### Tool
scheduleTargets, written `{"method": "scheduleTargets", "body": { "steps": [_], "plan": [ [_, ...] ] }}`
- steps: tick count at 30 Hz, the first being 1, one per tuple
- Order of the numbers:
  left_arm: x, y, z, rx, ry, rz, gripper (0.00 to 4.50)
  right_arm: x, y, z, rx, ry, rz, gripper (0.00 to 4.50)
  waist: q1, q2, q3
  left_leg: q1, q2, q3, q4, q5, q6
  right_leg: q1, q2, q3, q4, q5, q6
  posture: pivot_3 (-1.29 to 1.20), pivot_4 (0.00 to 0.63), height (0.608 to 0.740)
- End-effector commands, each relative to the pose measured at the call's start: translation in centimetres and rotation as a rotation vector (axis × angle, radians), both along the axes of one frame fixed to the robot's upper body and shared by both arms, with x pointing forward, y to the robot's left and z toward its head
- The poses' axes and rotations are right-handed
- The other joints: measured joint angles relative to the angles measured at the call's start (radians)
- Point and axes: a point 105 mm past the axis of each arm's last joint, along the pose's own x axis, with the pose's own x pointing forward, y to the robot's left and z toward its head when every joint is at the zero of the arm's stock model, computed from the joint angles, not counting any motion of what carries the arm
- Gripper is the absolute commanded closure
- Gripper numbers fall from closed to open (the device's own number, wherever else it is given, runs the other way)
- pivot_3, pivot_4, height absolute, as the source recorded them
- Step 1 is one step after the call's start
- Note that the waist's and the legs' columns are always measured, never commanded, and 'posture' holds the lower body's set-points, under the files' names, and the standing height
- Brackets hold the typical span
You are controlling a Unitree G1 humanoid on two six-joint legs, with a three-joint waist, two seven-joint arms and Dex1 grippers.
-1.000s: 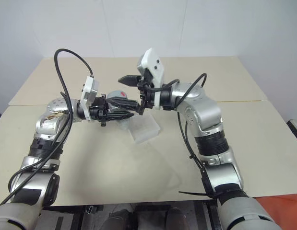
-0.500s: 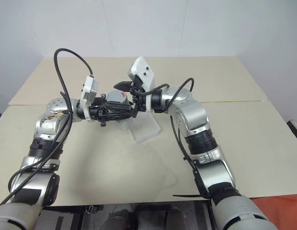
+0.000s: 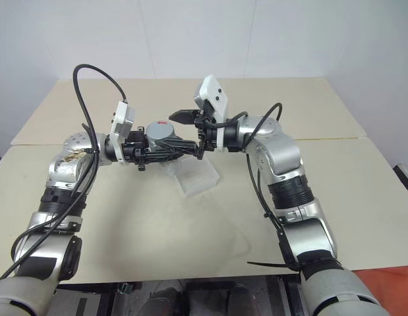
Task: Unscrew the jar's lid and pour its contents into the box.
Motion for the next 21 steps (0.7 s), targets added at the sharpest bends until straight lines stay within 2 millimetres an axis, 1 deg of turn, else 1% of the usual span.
{"method": "scheduleTargets", "body": {
  "steps": [1, 8, 15, 18, 21],
  "plan": [
    [-0.6, 0.0, 1.3, -0.002, -0.06, -0.046, 2.56, 1.8, -3.2, 1.4, 0.058, -0.034, -0.147, 0.03, 0.0, 0.0, 0.0, 0.0, 0.0, 0.0, 0.0, 0.0, 0.0, 0.0, 0.0, 0.0, 0.0, 0.0, 0.0, 0.0, 0.15, 0.74],
    [-0.8, 0.1, 1.2, 0.005, -0.06, -0.051, 2.56, 2.2, -4.2, 1.1, 0.06, -0.025, -0.182, 0.03, 0.009, 0.0, 0.0, 0.0, 0.0, 0.0, 0.0, 0.0, 0.0, 0.0, 0.0, 0.0, 0.0, 0.0, 0.0, 0.0, 0.15, 0.74],
    [-0.7, 0.3, 1.3, 0.009, -0.06, -0.045, 2.56, 2.1, -4.8, 0.8, 0.041, -0.024, -0.179, 0.03, 0.001, 0.0, 0.0, 0.0, 0.0, 0.0, 0.0, 0.0, 0.0, 0.0, 0.0, 0.0, 0.0, 0.0, 0.0, 0.0, 0.15, 0.74],
    [-0.5, 0.3, 1.3, 0.006, -0.062, -0.038, 2.56, 1.6, -4.9, 0.7, 0.025, -0.03, -0.162, 0.03, 0.002, 0.0, 0.0, 0.0, 0.0, 0.0, 0.0, 0.0, 0.0, 0.0, 0.0, 0.0, 0.0, 0.0, 0.0, 0.0, 0.15, 0.74],
    [-0.3, 0.3, 1.4, 0.005, -0.063, -0.032, 2.56, 0.6, -4.6, 1.1, 0.019, -0.045, -0.11, 0.03, 0.003, 0.0, 0.0, 0.0, 0.0, 0.0, 0.0, 0.0, 0.0, 0.0, 0.0, 0.0, 0.0, 0.0, 0.0, 0.0, 0.15, 0.74]
  ]
}}
